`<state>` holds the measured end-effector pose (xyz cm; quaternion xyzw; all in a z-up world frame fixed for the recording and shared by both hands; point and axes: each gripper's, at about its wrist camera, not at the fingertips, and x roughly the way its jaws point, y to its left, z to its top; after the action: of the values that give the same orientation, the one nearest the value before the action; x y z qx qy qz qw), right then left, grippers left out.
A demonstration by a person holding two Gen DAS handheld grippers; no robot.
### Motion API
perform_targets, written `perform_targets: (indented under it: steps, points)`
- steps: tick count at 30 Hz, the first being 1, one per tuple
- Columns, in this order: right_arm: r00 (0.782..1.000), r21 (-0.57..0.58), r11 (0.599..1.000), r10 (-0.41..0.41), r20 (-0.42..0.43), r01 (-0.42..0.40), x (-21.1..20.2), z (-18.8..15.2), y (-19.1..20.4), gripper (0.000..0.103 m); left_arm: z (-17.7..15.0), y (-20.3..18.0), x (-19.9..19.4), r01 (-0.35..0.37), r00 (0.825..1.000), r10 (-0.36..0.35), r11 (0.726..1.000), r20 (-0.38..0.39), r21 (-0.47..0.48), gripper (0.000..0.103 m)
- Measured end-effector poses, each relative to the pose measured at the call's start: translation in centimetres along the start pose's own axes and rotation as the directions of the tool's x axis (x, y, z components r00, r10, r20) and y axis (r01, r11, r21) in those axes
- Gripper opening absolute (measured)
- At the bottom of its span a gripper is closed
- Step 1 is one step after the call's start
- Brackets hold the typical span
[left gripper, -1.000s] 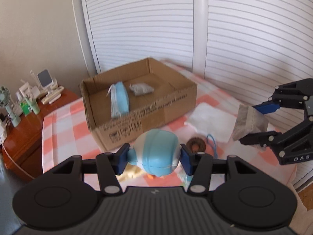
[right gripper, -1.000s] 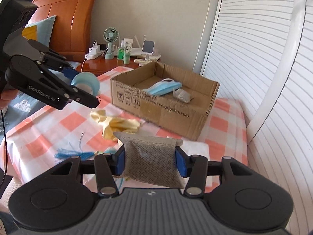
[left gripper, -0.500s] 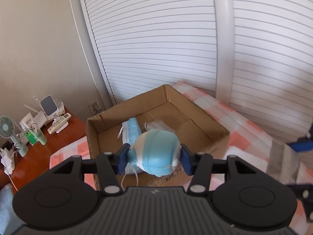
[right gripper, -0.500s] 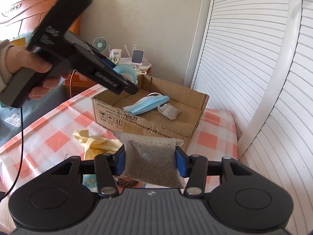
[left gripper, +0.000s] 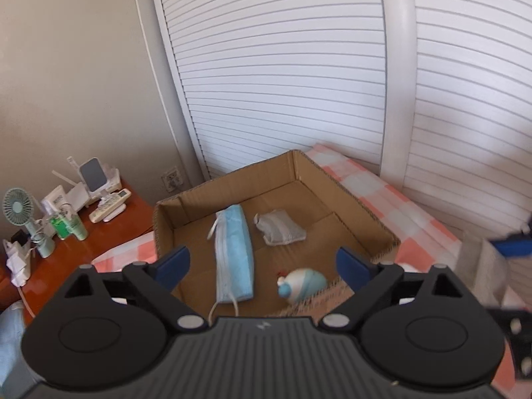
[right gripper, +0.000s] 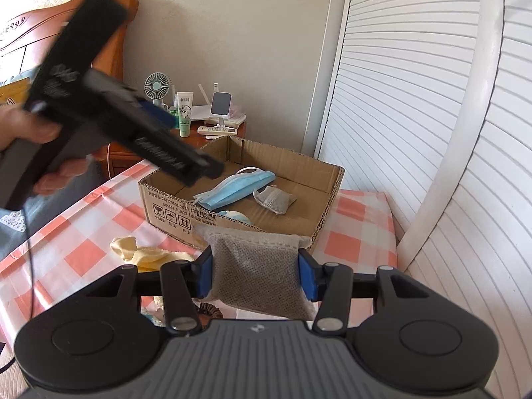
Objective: Organize soft objects
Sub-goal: 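Lower the grey sachet into the box and open the right gripper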
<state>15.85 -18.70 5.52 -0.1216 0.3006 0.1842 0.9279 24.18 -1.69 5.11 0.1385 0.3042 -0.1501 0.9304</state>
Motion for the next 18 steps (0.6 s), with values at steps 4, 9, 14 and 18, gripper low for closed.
perform_targets:
  steps: [4,9,14,18]
  points:
    - [1.000,0.023,1.000,0.001,-0.004,-0.001,0.5,0.4,-0.3,0.055,-2.4,0.0,-3.2,-0.069,0.997,0.069,0.998,0.016,-0.013,0.101]
    - [1.000,0.061,0.998,-0.021,-0.016,0.022,1.9,1.7,-0.7,0.055,-5.4,-0.3,-7.2,-0.111,0.994,0.112,0.991,0.012,-0.070,0.102]
    - [0.999,0.133,0.991,-0.016,-0.040,0.021,4.6,4.1,-1.9,0.055,-8.0,0.0,-9.2,-0.154,0.988,0.156,0.977,0.002,-0.146,0.102]
    - [0.998,0.163,0.986,-0.037,-0.057,0.046,7.5,6.4,-2.4,0.055,-9.1,0.4,-9.5,-0.172,0.985,0.172,0.973,-0.014,-0.156,0.102]
